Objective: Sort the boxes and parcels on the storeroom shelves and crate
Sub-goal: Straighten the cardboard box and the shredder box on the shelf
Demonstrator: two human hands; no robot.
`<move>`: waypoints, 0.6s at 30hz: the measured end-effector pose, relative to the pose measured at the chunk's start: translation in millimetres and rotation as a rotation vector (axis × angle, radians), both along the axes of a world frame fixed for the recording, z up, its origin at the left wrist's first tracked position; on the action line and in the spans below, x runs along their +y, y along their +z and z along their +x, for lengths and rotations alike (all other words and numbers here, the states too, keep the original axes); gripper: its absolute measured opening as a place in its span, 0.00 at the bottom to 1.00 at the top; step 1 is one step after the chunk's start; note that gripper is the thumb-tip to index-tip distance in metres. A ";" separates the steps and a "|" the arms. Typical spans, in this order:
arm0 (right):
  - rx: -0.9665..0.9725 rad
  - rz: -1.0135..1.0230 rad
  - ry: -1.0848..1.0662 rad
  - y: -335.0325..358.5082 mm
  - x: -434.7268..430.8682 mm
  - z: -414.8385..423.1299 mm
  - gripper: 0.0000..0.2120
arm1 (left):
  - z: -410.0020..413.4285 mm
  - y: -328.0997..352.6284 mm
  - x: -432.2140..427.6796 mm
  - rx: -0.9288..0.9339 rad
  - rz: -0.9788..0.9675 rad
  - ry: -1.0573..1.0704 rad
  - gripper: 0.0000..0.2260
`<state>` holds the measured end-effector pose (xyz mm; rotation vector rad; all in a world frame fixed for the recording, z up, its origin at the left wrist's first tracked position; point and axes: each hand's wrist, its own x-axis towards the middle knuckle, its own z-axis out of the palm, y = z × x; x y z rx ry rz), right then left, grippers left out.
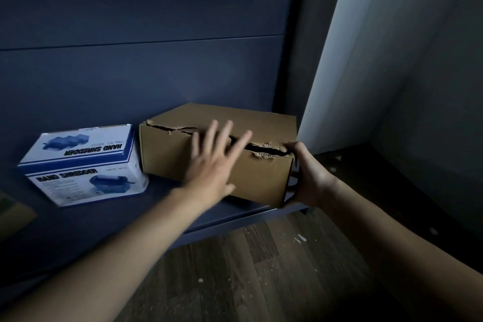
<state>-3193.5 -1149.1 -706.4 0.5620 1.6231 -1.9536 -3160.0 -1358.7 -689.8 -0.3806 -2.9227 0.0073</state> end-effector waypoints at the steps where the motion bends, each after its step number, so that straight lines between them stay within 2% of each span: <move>1: 0.019 0.007 0.016 1.8 -0.2 1.9 0.21 | 2.7 -1.6 11.0 -0.014 -0.051 -0.029 0.55; 4: 0.039 0.009 0.041 6.8 -1.1 6.2 0.18 | 6.3 -4.2 30.0 0.011 -0.164 -0.050 0.57; 7: 0.048 0.038 0.055 9.6 -3.0 7.4 0.24 | 8.4 -3.5 33.3 0.043 -0.229 -0.086 0.52; 11: 0.058 0.110 0.101 15.9 -2.4 12.0 0.31 | 10.1 -5.7 25.7 0.072 -0.172 -0.139 0.39; 15: 0.037 0.165 0.130 20.9 7.8 11.6 0.33 | 8.2 -20.1 11.0 0.174 -0.132 -0.260 0.40; 18: 0.171 0.311 0.037 19.7 8.3 2.7 0.40 | 7.5 -26.5 4.7 0.259 -0.068 -0.323 0.36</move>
